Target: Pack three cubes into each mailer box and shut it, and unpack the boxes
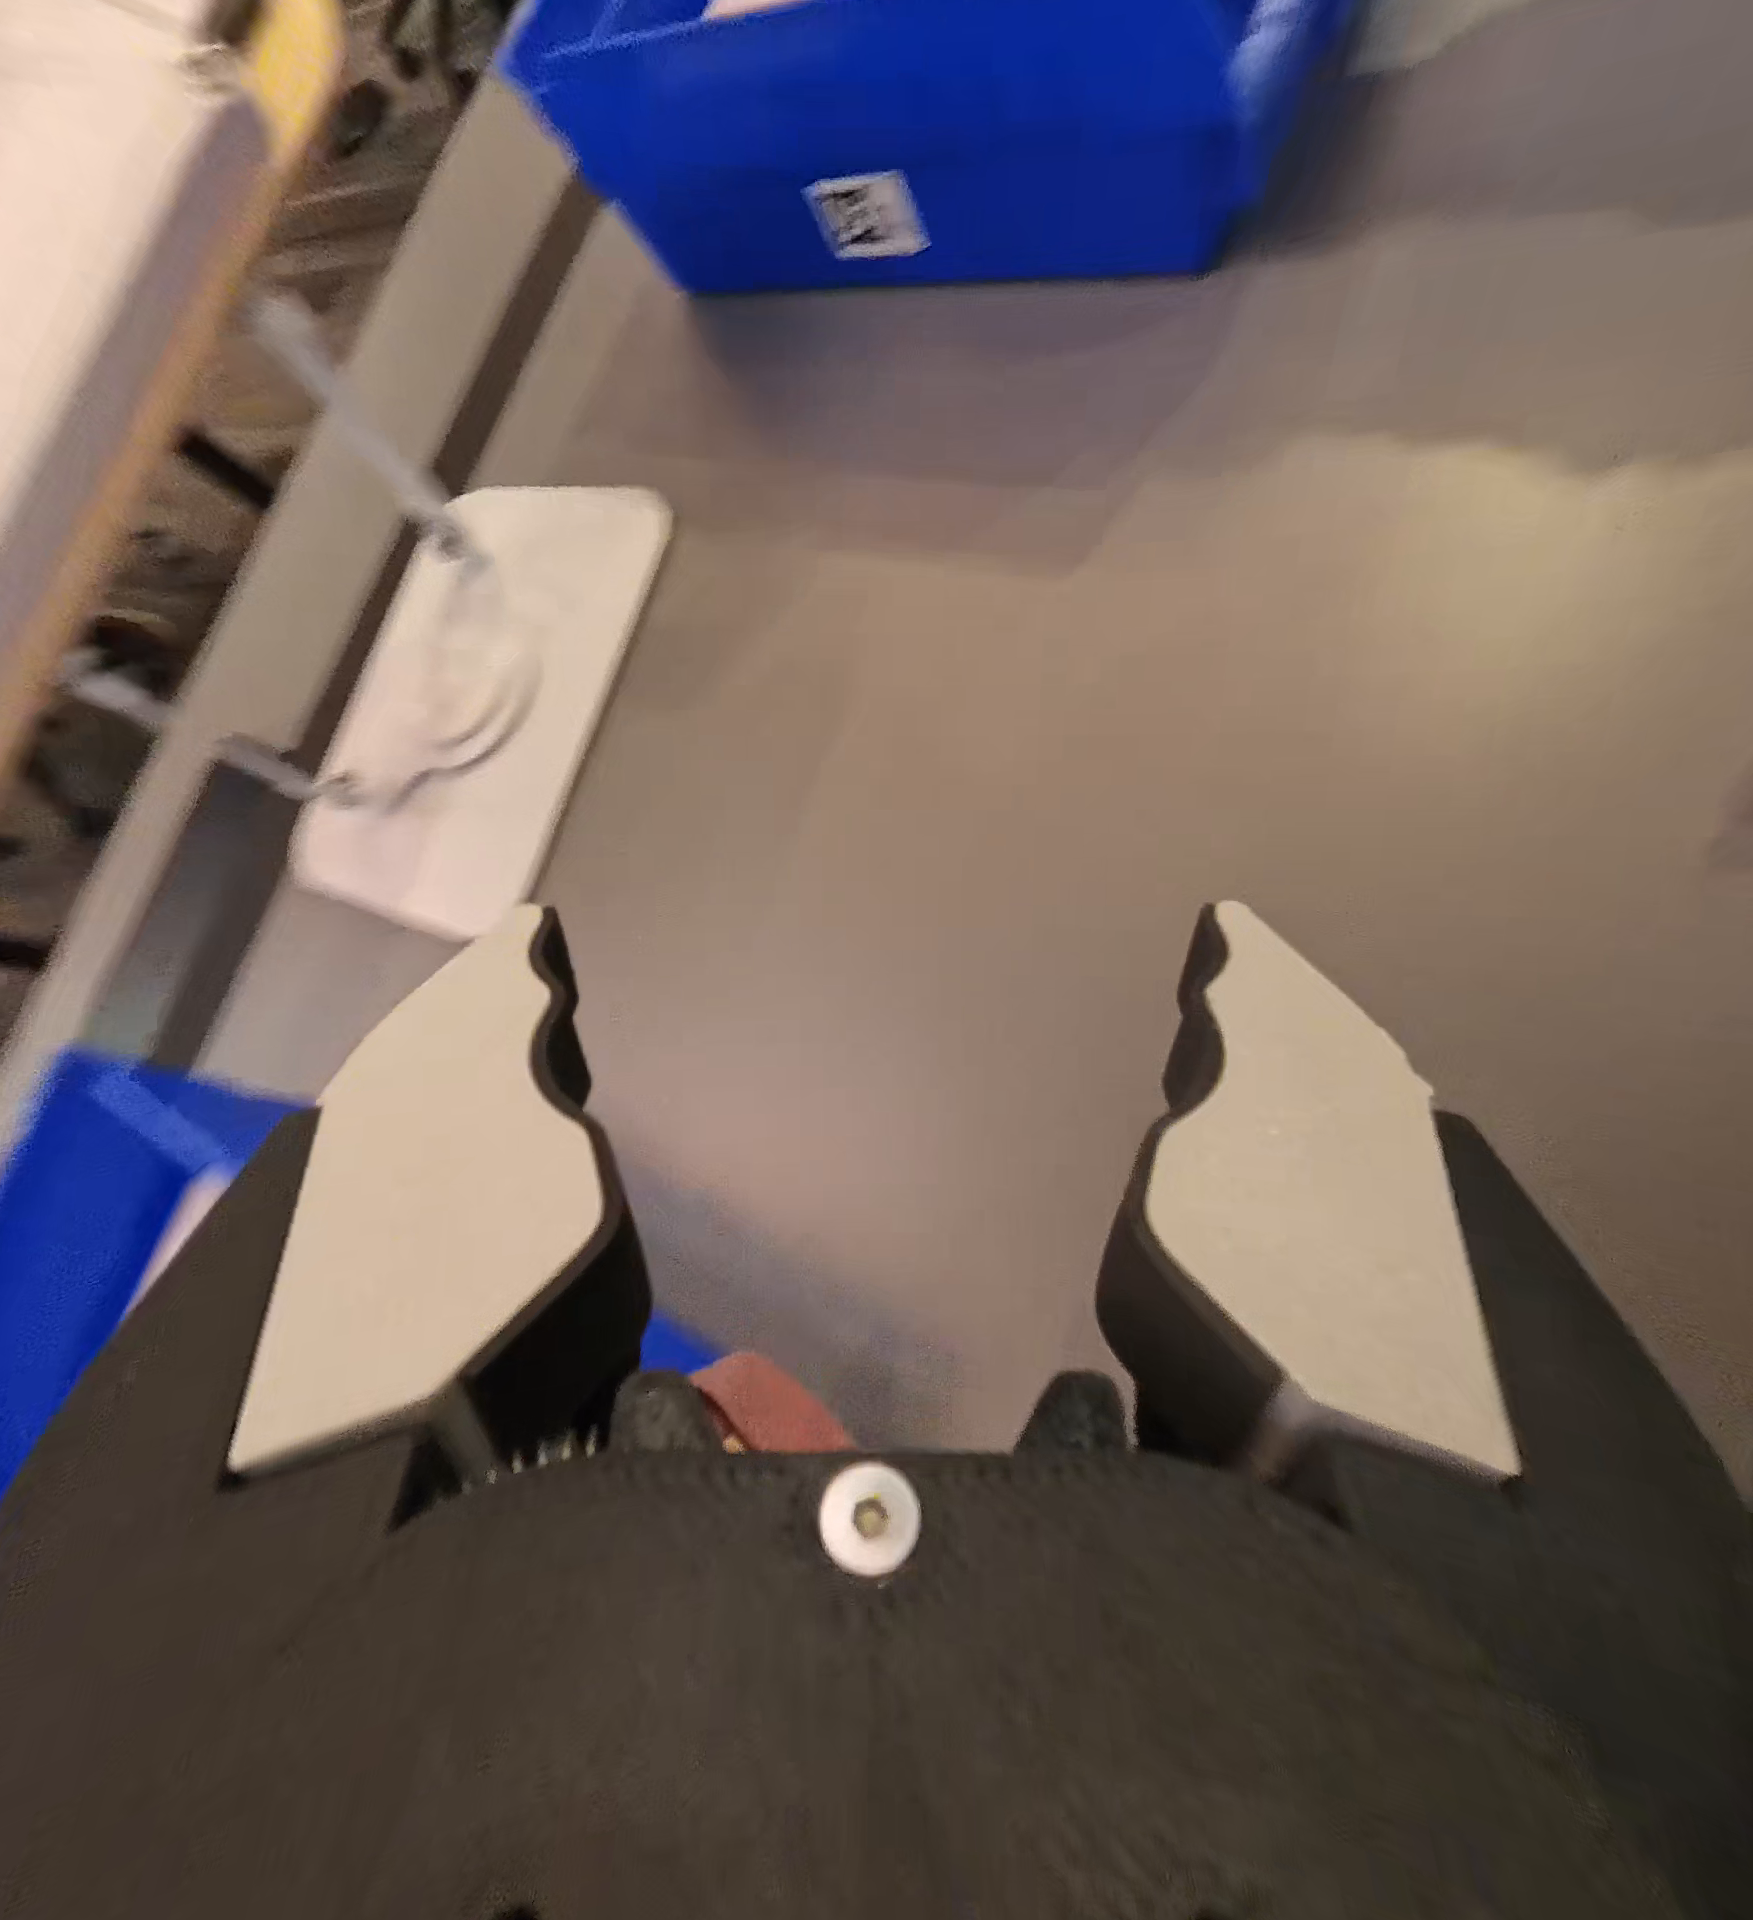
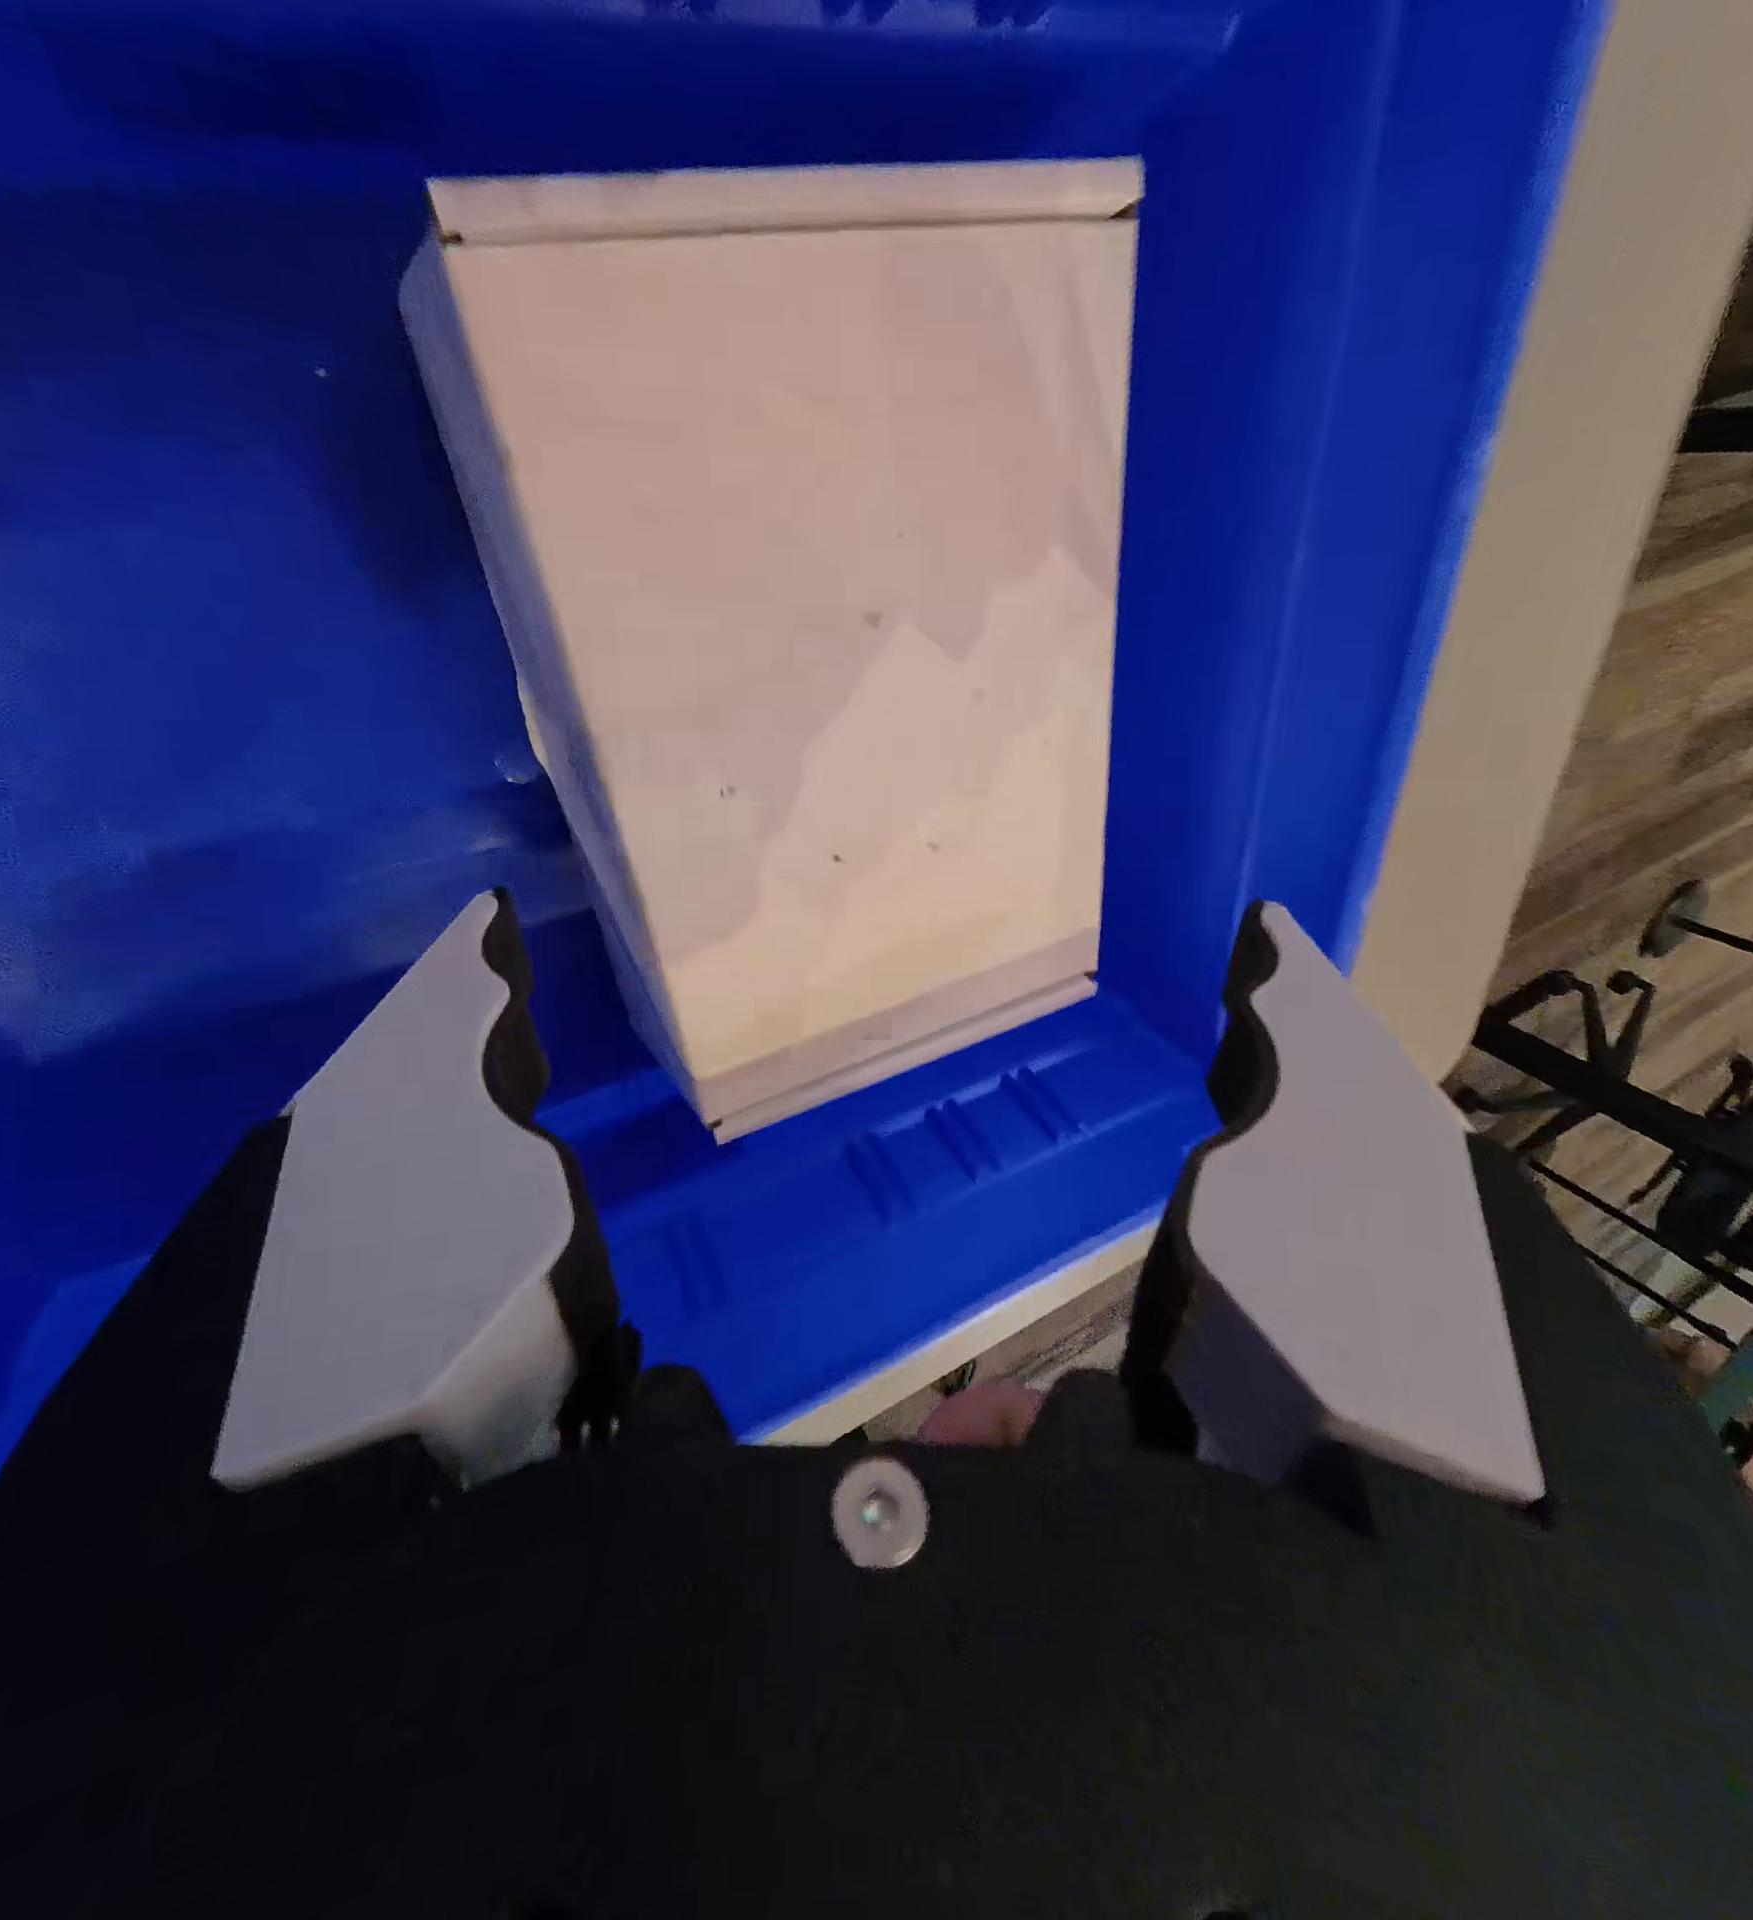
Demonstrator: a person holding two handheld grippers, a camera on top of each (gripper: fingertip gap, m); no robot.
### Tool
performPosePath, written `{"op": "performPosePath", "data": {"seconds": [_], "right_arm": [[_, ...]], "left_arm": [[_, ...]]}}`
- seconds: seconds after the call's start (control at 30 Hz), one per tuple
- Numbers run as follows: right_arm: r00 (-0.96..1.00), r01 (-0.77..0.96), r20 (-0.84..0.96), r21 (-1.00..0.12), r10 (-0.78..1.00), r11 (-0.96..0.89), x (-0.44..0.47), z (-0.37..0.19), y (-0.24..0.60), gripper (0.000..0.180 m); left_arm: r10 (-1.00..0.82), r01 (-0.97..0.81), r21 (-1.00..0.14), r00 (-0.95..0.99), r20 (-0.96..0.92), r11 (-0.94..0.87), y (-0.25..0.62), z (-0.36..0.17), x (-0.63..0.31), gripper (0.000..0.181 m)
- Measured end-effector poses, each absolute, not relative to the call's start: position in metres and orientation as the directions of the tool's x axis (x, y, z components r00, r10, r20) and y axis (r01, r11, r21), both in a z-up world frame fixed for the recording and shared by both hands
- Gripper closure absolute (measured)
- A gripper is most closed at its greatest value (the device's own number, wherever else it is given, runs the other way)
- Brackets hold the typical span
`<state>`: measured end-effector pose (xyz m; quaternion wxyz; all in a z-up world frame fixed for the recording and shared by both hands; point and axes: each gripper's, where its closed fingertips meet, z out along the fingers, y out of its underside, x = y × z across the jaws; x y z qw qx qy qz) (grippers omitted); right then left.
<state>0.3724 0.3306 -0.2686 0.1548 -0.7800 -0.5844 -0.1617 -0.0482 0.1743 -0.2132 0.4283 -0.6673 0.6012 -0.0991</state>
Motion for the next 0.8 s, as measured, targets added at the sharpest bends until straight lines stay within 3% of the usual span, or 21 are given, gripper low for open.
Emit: {"op": "performPosePath", "data": {"seconds": [0.13,0.27,0.47,0.6,0.8], "right_arm": [[0.344,0.937,0.492,-0.234,0.799,-0.259,0.356,-0.246,0.324,0.057],[0.388,0.916,0.516,-0.303,0.764,-0.261,0.353,-0.234,0.309,0.059],[0.366,0.918,0.539,-0.344,0.758,-0.198,0.326,-0.225,0.279,0.061],[0.346,0.925,0.542,-0.332,0.766,-0.183,0.317,-0.227,0.262,0.061],[0.345,0.921,0.531,-0.349,0.774,-0.171,0.312,-0.230,0.250,0.063]], "left_arm": [[-0.803,-0.816,-0.573,0.295,-0.518,0.069,0.228,-0.192,-0.116,0.077],[-0.767,-0.921,-0.387,0.212,-0.606,0.052,0.300,-0.191,-0.178,0.079],[-0.881,-0.990,-0.133,0.020,-0.473,0.048,0.377,-0.243,-0.214,0.069],[-0.951,-0.999,-0.032,0.016,-0.309,-0.007,0.397,-0.282,-0.228,0.051],[-0.967,-0.999,0.045,-0.029,-0.251,0.018,0.411,-0.318,-0.235,0.052]]}}
